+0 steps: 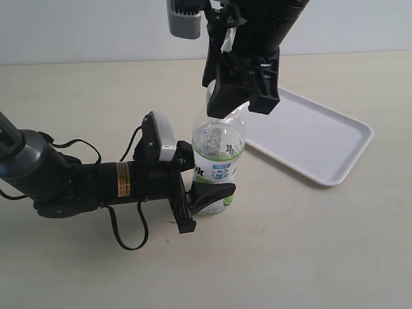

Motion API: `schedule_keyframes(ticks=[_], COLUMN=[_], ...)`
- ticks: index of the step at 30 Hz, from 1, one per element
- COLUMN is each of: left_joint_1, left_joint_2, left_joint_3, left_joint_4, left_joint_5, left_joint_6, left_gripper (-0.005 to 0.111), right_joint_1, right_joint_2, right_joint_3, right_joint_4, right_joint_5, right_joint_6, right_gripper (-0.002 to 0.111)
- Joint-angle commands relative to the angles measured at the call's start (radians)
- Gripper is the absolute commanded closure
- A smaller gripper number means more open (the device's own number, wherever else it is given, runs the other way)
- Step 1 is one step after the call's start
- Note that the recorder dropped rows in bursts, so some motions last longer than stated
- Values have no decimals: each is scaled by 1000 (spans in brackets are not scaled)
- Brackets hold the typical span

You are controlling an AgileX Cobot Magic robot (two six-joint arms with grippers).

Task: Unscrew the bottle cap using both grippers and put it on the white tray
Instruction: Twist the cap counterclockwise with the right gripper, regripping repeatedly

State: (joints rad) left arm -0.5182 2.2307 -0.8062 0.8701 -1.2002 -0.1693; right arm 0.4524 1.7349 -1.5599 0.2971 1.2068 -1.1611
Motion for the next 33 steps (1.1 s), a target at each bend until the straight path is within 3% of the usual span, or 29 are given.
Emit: schedule_keyframes(ticks=[1,5,9,15,22,33], left_joint_1=[-1,-1,-1,-1,-1,-1], left_joint_2=[-1,-1,-1,-1,-1,-1], left_joint_3=[1,1,1,1,1,1], left_joint_4=[-9,-9,-9,-9,-9,-9], left_joint_5=[18,18,18,18,18,18], left_joint_6=[-16,-16,-16,-16,-16,-16], left_gripper=[107,107,107,107,107,107], right_joint_1=[1,1,1,1,1,1], right_joint_2=[-3,-6,-27,-57,-70,-62], right_joint_3=[-6,-6,-6,-6,-6,-6], right_joint_4=[-10,-9,-9,28,22,-27], right_joint_5=[-5,-16,-71,-101,-73,14], right_joint_6=[37,51,170,300,898,1007], right_gripper=[90,62,48,47,47,47])
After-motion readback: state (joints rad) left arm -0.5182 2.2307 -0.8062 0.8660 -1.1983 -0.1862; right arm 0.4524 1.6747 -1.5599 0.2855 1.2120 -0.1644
